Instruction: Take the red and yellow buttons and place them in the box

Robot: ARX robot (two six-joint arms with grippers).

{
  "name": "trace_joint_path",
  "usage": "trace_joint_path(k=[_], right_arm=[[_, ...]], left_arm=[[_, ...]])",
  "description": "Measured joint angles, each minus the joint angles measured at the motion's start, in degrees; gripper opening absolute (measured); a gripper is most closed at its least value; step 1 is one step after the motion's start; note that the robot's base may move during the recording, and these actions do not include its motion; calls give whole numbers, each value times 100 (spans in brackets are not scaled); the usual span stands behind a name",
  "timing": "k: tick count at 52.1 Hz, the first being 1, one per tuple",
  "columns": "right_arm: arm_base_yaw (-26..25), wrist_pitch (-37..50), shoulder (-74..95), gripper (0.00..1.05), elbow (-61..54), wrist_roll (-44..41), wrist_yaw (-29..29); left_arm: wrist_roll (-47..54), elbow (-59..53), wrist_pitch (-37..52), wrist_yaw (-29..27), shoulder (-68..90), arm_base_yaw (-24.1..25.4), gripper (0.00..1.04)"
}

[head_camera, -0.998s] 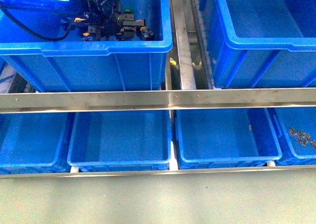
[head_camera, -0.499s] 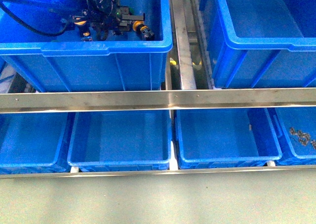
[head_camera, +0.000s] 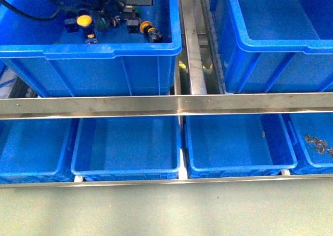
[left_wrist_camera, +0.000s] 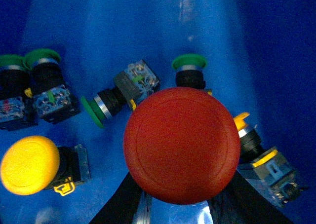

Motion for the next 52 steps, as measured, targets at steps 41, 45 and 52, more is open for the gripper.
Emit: trace_joint_path(k=[41,45,52], right_arm=[[0,0,0,97,0,0,0],[0,0,0,97,0,0,0],[0,0,0,97,0,0,0]], left_arm=[[125,-4691,1499,-564,-4271,-426,22],[125,-5147,1547,-627,-4752,-511,22],[118,-5921,1589,-782,-5587,-654,22]])
